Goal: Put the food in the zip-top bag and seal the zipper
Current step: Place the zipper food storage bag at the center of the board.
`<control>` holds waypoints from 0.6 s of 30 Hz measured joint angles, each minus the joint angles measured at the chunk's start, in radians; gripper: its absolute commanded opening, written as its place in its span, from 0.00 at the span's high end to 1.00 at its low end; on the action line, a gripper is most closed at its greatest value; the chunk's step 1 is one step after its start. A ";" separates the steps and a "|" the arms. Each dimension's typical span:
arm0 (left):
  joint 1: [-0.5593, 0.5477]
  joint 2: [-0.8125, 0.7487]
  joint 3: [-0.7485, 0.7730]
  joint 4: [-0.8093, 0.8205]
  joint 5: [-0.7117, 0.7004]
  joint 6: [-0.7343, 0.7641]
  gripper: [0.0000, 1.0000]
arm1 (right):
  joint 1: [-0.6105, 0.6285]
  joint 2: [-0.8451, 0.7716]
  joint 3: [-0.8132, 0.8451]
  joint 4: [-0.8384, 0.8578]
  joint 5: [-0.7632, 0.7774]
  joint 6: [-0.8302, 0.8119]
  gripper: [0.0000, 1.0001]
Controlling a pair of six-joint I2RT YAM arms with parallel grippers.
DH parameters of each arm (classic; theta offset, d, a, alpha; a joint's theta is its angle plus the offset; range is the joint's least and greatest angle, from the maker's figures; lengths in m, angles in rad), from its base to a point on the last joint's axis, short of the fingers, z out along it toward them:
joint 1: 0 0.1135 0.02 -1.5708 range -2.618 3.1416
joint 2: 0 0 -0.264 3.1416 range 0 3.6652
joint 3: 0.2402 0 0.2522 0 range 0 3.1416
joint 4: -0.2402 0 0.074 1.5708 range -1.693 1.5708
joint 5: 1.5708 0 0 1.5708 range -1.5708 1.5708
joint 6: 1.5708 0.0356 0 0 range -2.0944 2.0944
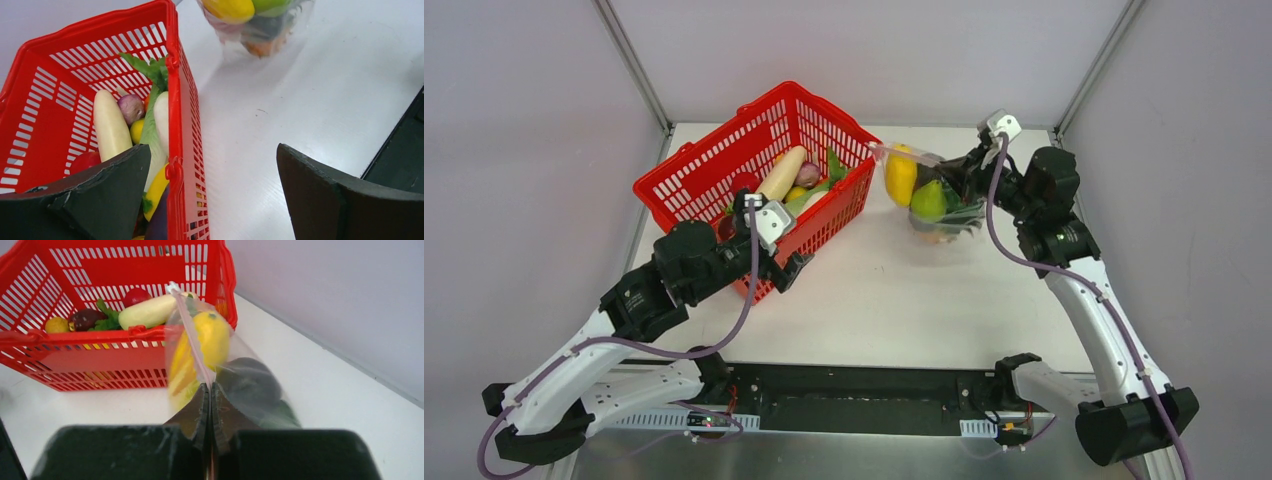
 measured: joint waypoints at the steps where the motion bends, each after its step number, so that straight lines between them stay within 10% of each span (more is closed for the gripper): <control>1: 0.000 -0.019 -0.019 0.018 -0.011 -0.005 0.01 | -0.005 0.008 0.017 0.002 0.002 0.003 1.00; 14: 0.000 0.018 -0.048 0.052 -0.100 -0.056 0.01 | 0.187 0.084 -0.087 -0.302 -0.234 -0.166 0.98; 18: 0.000 0.018 -0.048 0.053 -0.108 -0.068 0.01 | 0.187 0.072 -0.087 -0.399 -0.267 -0.220 0.72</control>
